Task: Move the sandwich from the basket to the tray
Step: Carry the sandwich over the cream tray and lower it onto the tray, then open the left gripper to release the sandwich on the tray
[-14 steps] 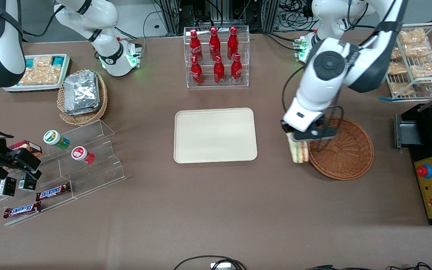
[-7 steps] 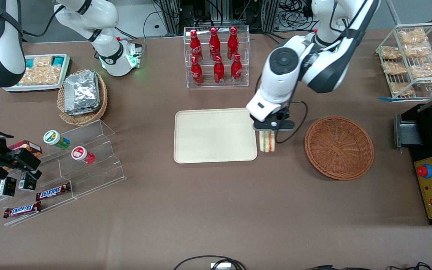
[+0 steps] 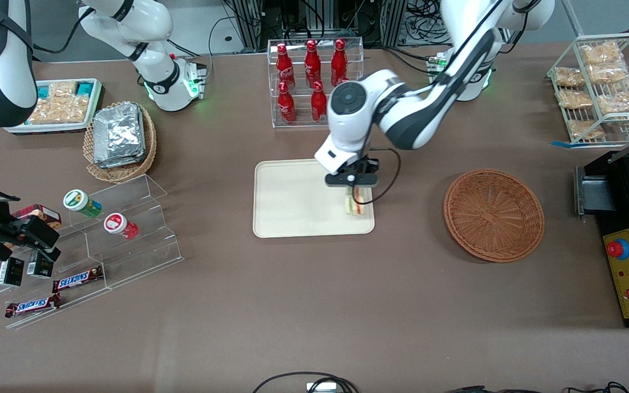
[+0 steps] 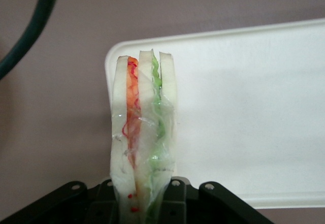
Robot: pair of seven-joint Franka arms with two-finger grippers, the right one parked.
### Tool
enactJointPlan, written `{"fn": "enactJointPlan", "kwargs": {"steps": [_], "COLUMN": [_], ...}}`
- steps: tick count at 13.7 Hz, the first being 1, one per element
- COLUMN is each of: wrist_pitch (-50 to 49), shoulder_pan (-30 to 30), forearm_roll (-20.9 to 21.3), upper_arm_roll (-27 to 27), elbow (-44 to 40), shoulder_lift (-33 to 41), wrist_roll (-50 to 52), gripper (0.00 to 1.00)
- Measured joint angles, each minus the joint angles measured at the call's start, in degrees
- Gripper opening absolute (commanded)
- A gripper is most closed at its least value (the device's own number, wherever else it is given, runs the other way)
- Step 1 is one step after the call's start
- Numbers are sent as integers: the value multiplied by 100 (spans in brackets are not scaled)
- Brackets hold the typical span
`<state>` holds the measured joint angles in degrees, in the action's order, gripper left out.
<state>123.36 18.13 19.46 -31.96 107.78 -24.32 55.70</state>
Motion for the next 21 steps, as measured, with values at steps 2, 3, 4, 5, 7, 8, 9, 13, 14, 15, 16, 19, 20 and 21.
{"fn": "enactJointPlan", "kwargs": {"steps": [2, 3, 4, 5, 7, 8, 9, 13, 14, 15, 16, 19, 20, 21], "wrist_pitch": [192, 247, 276, 280, 280, 280, 281, 281, 280, 280, 271, -37, -220, -369], "shoulder_pan": [147, 194, 232, 258, 271, 271, 271, 271, 271, 270, 267, 219, 145, -2], "forearm_roll": [182, 205, 254, 340, 425, 436, 447, 454, 456, 459, 464, 467, 467, 467], "upper_arm_roll": [1, 3, 3, 3, 4, 6, 6, 6, 6, 8, 14, 75, 114, 131], "elbow": [-7, -14, -19, -21, -23, -23, -24, -37, -57, -101, -179, -578, -747, -917], "shoulder_lift": [-350, -486, -602, -698, -843, -904, -955, -999, -999, -997, -986, -826, -734, -636], "wrist_roll": [173, 180, 181, 185, 188, 188, 188, 234, 276, 308, 332, 394, 416, 419], "gripper": [3, 6, 10, 15, 25, 45, 66, 100, 100, 100, 100, 100, 100, 100]}}
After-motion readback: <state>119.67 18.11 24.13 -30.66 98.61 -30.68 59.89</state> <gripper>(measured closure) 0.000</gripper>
